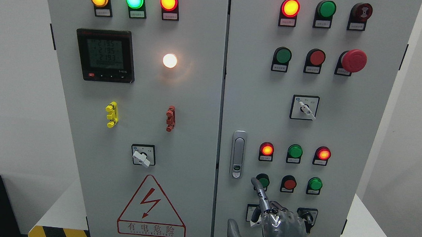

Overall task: Release door handle
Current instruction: 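Raise the right hand up toward the silver door handle, then close the right hand fingers around the silver door handle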

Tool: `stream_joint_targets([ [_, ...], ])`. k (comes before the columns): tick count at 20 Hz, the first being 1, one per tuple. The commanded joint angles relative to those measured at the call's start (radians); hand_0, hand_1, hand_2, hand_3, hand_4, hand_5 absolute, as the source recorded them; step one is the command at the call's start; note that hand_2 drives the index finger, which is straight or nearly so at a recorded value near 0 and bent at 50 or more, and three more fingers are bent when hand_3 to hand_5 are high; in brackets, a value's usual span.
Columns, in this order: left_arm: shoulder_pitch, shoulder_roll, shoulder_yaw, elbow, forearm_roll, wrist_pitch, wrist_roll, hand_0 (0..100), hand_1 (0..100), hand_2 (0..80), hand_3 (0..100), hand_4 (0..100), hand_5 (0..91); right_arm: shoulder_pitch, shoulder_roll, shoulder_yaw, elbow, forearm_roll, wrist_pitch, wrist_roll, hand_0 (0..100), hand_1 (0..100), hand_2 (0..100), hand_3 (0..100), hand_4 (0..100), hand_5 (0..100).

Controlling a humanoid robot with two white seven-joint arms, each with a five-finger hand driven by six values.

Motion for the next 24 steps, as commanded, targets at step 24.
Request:
stream_joint_targets([
  [24,0.0,0.0,0.0,0.0,0.0,-0.001,-0.001,0,0,4.5,11,1,0.0,-0.11,-0.007,0.039,0.144,0.142,0.098,0.009,35,24,0,74,72,74],
])
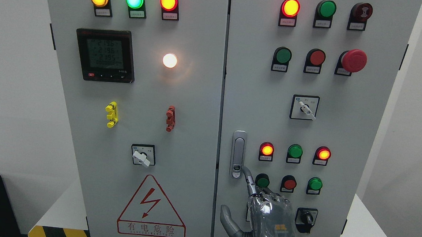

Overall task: Release door handle
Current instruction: 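Close the right hand fingers around the silver door handle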

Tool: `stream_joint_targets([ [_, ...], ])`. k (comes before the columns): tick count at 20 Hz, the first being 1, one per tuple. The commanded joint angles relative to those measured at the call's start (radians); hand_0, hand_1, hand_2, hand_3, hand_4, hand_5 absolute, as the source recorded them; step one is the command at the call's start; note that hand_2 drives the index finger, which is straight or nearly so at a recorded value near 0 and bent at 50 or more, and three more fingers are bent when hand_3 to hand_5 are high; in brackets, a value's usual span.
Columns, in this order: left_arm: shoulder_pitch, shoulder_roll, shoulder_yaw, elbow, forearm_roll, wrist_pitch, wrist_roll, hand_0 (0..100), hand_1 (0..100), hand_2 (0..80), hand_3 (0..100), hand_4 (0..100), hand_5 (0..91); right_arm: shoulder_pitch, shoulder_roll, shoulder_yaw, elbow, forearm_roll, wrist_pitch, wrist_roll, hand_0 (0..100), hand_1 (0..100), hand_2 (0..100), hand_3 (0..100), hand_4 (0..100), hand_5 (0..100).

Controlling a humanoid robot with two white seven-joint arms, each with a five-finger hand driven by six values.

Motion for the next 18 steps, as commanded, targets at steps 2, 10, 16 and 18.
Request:
stream_joint_targets([
  [2,0.0,0.0,0.0,0.0,0.0,-0.001,-0.001,0,0,4.6,11,1,0.0,-0.01,-0.002,0.004,0.029,0.013,0.001,0.001,35,24,0,74,72,74],
  [10,0.0,0.0,0.0,0.0,0.0,-0.001,-0.001,0,0,4.6,11,1,0.0,-0.019,-0.002,0.004,0.057,0.026,0.003,0.001,35,25,0,74,72,74],
  [16,0.0,0.0,0.0,0.0,0.0,0.001,-0.001,0,0,4.6,11,1,0.0,-0.033,0.0,0.002,0.072,0.026,0.003,0.001,35,25,0,75,73,74],
  [18,0.0,0.0,0.0,0.0,0.0,0.001,-0.001,0,0,4.7,11,1,0.0,-0.033,0.001,0.004,0.072,0.026,0.003,0.001,35,25,0,75,73,74],
])
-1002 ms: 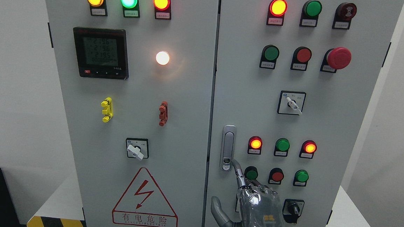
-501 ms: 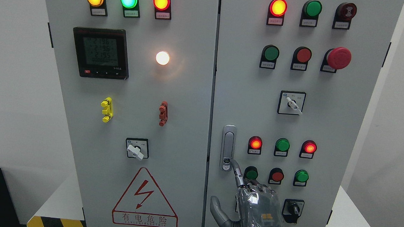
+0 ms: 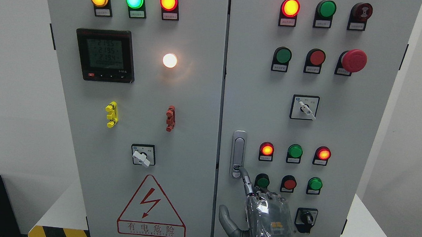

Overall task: Release door handle
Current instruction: 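Close the right hand fingers around the silver door handle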

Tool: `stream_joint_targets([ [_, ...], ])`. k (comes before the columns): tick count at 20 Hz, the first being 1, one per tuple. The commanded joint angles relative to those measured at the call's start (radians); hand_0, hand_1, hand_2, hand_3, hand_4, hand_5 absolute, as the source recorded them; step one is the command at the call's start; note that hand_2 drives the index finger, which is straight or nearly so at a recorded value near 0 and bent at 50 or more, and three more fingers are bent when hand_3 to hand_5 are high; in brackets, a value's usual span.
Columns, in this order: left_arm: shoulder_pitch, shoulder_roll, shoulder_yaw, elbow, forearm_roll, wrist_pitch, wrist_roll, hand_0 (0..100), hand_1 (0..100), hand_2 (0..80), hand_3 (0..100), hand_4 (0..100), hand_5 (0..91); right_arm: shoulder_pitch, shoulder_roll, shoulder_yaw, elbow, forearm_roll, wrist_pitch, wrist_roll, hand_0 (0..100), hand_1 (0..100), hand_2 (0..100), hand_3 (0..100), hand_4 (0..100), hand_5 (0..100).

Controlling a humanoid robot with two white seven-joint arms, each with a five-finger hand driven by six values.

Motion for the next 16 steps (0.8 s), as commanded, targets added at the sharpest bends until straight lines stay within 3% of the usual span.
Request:
stream_joint_targets([
  [1,0.0,0.0,0.0,0.0,0.0,0.001,-0.001,0,0,4.7,11,1,0.0,-0.007,0.003,0.001,0.022,0.002,0.0,0.0,35,25,0,75,73,74],
  [16,0.0,0.0,0.0,0.0,0.0,-0.001,-0.001,0,0,4.7,11,1,0.0,-0.009,0.006,0.007,0.018,0.001,-0.001,-0.001,35,25,0,75,73,74],
])
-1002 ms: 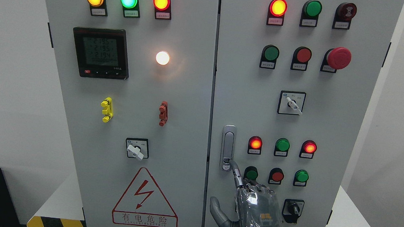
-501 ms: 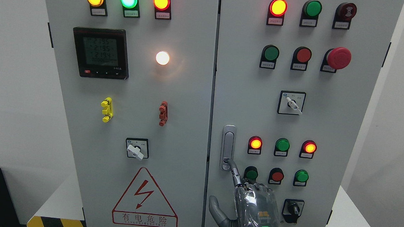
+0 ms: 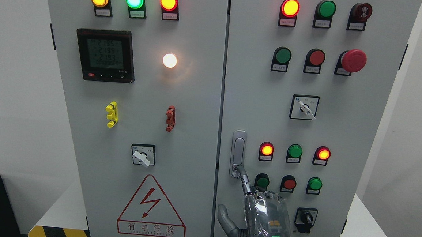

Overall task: Release door handle
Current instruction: 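Close the right hand fingers around the silver door handle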

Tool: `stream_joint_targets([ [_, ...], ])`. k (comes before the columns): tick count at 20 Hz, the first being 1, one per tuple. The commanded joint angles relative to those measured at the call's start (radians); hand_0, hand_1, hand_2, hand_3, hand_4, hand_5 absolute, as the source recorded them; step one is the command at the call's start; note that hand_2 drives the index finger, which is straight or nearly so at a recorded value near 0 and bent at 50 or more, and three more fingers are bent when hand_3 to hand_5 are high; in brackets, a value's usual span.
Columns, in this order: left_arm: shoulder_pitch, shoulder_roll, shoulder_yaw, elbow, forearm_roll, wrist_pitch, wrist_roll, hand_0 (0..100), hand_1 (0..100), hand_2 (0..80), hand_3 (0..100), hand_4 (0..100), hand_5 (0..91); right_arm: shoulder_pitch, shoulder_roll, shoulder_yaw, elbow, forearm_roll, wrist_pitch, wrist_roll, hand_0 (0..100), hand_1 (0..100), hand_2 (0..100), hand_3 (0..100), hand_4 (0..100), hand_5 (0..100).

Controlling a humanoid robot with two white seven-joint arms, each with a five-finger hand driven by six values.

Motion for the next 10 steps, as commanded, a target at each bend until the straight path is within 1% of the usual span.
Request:
stream_joint_targets([
  [1,0.0,0.0,0.0,0.0,0.0,-0.001,-0.001,0,0,4.7,11,1,0.0,-0.001,0.003,0.004,0.003,-0.001,-0.001,-0.004,35,25,0,75,73,74],
  [10,0.0,0.0,0.0,0.0,0.0,-0.001,-0.001,0,0,4.5,11,1,0.0,0.002,0.003,0.004,0.01,-0.001,-0.001,-0.004,35,25,0,75,73,74],
])
